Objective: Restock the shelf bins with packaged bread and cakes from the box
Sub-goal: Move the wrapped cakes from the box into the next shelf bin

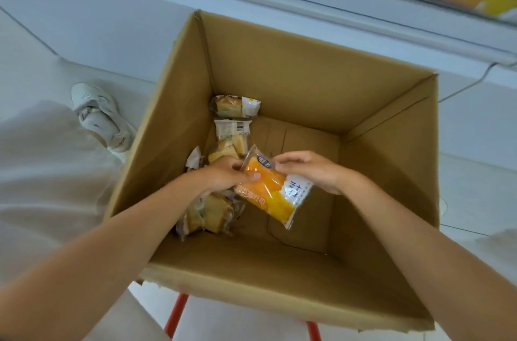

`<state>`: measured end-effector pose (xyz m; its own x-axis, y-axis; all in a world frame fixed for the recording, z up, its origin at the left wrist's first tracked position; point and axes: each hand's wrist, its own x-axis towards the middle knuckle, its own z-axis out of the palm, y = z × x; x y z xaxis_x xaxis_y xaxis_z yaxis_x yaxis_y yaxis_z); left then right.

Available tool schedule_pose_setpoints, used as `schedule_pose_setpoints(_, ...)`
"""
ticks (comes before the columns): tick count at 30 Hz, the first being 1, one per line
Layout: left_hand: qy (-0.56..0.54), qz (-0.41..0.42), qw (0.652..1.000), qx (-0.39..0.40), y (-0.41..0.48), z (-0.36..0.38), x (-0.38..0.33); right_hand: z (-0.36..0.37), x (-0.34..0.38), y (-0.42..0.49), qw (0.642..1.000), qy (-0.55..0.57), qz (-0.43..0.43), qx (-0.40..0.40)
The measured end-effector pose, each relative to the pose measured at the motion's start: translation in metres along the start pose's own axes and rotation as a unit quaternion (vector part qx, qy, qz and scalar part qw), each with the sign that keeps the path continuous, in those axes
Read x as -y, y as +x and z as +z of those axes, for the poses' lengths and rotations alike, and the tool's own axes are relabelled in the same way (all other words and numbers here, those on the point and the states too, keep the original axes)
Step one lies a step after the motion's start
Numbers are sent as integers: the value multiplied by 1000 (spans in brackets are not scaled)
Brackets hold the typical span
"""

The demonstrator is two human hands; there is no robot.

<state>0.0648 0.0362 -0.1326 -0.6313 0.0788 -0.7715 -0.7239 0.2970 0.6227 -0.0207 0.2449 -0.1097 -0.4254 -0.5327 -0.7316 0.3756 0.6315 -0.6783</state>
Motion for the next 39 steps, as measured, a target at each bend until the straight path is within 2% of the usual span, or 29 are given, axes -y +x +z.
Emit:
schedule_pose_setpoints(2, -47, 5, 998, -41, -4, -8, -3, 0, -1, 4, 995, -1, -34, -97)
schedule_pose_setpoints(4, -153, 6, 985, -85, -4, -21, -4, 1, -10, 6, 985, 33, -32, -164)
schedule_pose_setpoints(6, -211, 25, 963, -167, -1, -35, -1, 8, -24, 8, 989, 1, 2, -150)
schedule_pose_setpoints(8, -213, 35, 947, -238, 4, -42, 4, 24, -37, 14, 994, -56, 33, -85)
schedule_pose_setpoints(10, -220, 31, 940, -261, 5, -42, 7, 49, -47, 30, 994, -86, 53, -30)
schedule_pose_setpoints(14, -221, 11, 946, -237, 6, -35, 11, 94, -55, 66, 995, -52, 84, 24)
schedule_pose_setpoints(17, -215, 10, 949, -229, 4, -33, 13, 113, -61, 82, 994, -38, 100, 28)
schedule_pose_setpoints(22, -201, 24, 948, -244, 3, -34, 16, 93, -46, 62, 998, 14, 58, 15)
schedule_pose_setpoints(24, -200, 46, 946, -252, 1, -33, 11, 66, -32, 40, 997, 52, 35, -36)
schedule_pose_setpoints(27, -198, 76, 945, -249, -5, -28, -1, 26, -8, 4, 977, 118, -6, -179)
schedule_pose_setpoints(30, -220, 62, 960, -162, -15, -19, -17, 1, 20, -23, 938, 157, -72, -302)
schedule_pose_setpoints(32, -282, 50, 956, -58, -22, -7, -33, 1, 40, -33, 934, 190, -113, -280)
schedule_pose_setpoints(34, -311, 53, 949, 17, -28, 7, -53, 12, 52, -40, 956, 182, -128, -190)
schedule_pose_setpoints(35, -318, 58, 946, 27, -31, 13, -64, 17, 55, -44, 965, 168, -130, -151)
schedule_pose_setpoints(37, -316, 80, 945, -9, -35, 19, -80, 16, 60, -51, 967, 179, -140, -114)
schedule_pose_setpoints(39, -327, 95, 938, -57, -35, 15, -87, 2, 67, -59, 954, 213, -150, -150)
